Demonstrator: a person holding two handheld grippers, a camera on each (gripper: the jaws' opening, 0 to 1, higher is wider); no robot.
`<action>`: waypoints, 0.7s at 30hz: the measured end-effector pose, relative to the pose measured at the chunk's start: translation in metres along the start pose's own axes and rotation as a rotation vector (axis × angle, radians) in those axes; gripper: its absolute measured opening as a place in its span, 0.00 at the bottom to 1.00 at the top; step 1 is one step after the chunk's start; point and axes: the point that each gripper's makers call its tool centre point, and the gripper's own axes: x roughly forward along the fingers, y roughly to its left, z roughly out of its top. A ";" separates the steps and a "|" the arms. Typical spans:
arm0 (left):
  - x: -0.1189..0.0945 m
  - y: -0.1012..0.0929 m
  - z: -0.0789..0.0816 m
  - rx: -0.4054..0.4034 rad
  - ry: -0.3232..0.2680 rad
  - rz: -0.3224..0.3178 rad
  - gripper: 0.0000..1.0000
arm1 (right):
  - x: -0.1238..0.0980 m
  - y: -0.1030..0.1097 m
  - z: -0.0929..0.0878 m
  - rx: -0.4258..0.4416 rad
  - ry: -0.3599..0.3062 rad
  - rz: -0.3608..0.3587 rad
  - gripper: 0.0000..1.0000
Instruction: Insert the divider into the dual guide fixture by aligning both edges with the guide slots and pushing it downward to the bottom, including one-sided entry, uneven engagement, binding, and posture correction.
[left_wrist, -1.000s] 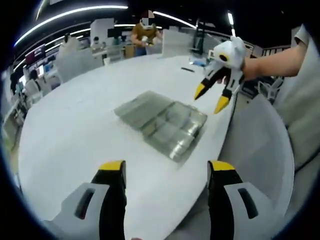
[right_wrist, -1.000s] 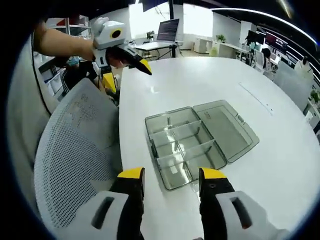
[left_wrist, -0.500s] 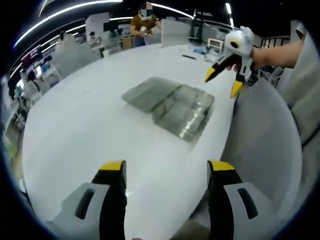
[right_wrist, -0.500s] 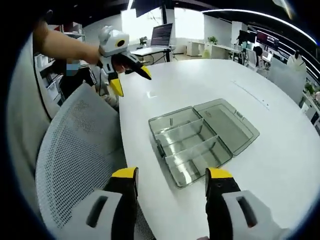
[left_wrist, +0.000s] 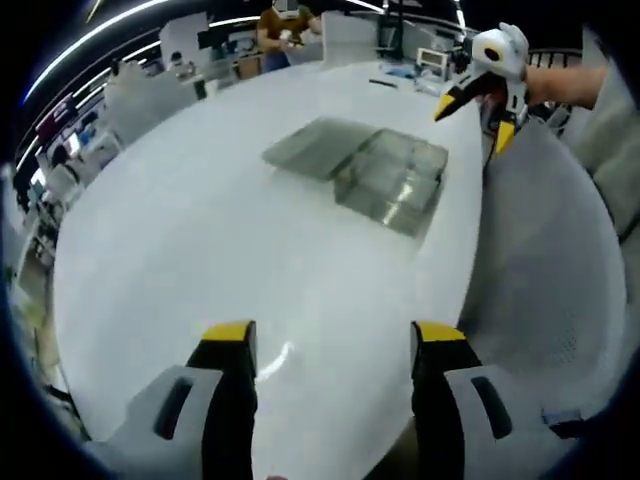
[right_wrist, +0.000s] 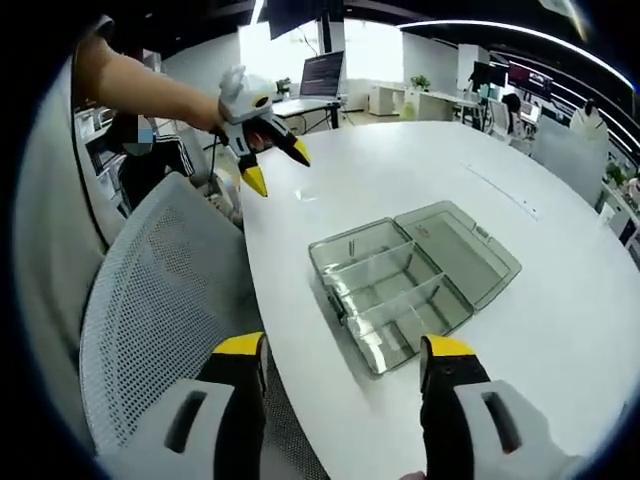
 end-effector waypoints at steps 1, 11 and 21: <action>0.000 0.002 -0.001 0.005 0.004 0.000 0.60 | -0.001 0.000 0.000 -0.002 -0.001 -0.002 0.60; 0.006 0.017 -0.011 0.078 0.056 -0.020 0.55 | -0.004 0.003 0.002 -0.009 0.010 -0.005 0.59; 0.015 0.031 -0.022 0.165 0.105 -0.060 0.49 | -0.008 0.004 0.003 -0.013 0.015 -0.014 0.59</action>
